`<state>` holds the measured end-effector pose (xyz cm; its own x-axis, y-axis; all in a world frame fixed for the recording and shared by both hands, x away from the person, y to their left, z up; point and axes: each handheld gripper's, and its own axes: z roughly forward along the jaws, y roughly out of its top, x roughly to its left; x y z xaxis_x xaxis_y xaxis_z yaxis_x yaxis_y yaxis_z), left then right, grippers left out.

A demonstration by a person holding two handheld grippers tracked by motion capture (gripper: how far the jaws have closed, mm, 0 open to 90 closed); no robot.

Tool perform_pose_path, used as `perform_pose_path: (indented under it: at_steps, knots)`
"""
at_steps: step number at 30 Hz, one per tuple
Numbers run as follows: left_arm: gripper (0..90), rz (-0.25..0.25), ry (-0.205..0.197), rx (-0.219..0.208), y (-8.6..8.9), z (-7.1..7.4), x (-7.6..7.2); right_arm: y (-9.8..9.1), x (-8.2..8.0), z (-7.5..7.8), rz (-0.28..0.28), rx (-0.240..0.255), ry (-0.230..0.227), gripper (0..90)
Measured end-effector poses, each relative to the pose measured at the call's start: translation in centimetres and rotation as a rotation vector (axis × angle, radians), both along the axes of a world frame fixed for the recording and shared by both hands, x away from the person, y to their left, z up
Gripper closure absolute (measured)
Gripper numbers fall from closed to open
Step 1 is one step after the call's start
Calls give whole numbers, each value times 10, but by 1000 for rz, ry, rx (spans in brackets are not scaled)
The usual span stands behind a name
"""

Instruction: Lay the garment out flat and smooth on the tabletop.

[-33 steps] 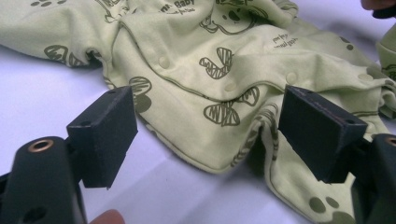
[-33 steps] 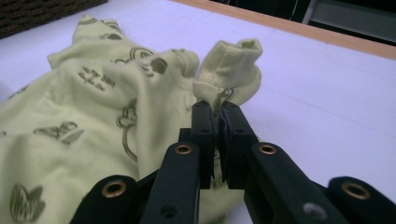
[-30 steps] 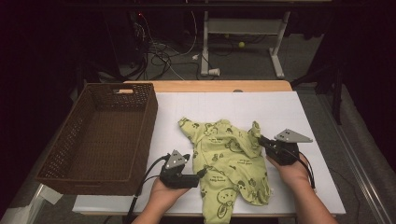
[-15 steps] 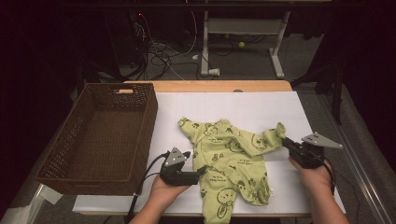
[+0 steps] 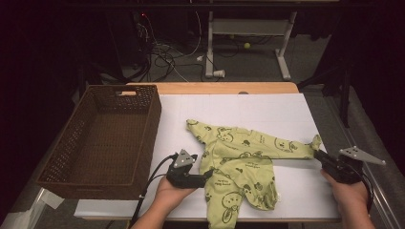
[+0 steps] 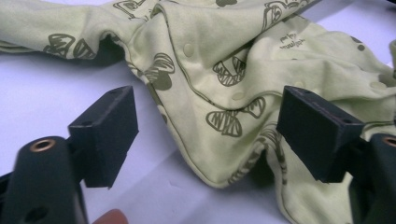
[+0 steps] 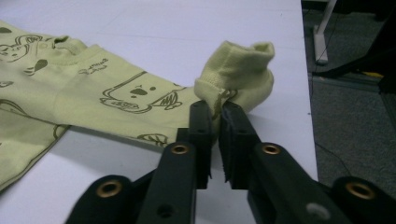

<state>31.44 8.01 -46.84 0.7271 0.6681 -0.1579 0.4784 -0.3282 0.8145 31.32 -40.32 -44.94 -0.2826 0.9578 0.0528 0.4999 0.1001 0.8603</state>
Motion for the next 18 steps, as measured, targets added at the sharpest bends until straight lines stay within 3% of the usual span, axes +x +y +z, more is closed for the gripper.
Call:
perform_pose_path:
  at_steps: [4,6,12,16,18]
  knots:
    - [246,15,-33,29,-4,1,12,5,-3,2,8,-1,-10,624]
    - [294,8,-38,62,-7,3,20,8,-5,6,10,2,-24,597]
    - [393,6,-53,77,-11,5,39,12,-12,14,-5,4,-54,556]
    - [622,-46,-18,80,-13,1,46,13,-16,15,-2,1,-59,553]
    - [743,-46,-9,92,-14,-1,45,15,-16,15,11,0,-60,553]
